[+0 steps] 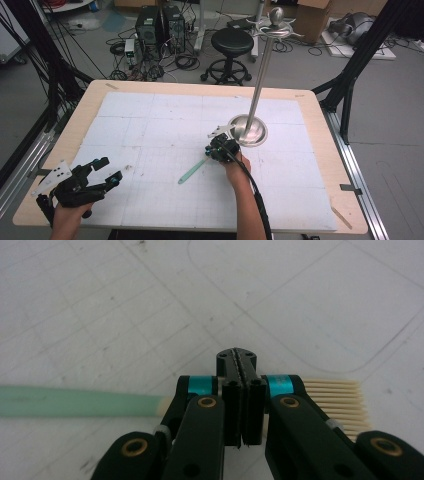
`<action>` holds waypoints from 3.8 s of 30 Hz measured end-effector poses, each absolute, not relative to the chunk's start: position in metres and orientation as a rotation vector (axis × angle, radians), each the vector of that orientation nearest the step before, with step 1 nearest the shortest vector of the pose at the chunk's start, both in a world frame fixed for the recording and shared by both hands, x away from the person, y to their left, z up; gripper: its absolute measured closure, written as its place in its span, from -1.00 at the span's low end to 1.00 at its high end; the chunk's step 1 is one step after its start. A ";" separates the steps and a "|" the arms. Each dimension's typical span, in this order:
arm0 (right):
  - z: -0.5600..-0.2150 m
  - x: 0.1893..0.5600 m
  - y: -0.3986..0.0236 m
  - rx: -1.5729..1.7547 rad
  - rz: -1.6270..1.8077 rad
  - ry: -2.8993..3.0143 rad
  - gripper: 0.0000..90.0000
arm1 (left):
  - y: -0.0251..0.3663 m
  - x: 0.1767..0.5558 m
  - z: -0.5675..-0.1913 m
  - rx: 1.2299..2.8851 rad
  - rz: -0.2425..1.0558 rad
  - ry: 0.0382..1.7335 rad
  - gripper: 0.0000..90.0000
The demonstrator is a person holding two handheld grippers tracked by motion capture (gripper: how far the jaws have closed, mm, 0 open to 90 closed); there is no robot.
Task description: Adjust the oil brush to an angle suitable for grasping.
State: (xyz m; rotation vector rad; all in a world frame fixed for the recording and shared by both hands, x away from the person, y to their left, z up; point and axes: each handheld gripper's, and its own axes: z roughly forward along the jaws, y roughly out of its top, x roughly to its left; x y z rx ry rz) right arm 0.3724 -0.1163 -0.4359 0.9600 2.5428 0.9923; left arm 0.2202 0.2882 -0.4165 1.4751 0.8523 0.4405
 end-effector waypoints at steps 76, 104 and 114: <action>-0.401 0.243 -0.267 1.125 1.418 2.091 1.00 | 0.087 0.243 -0.449 2.136 0.177 0.674 0.99; -0.422 0.286 -0.213 1.139 1.284 2.244 1.00 | 0.145 0.290 -0.432 1.842 0.356 0.872 0.90; -0.438 0.308 -0.204 1.208 1.134 2.313 1.00 | 0.201 0.277 -0.415 1.711 0.404 0.855 0.94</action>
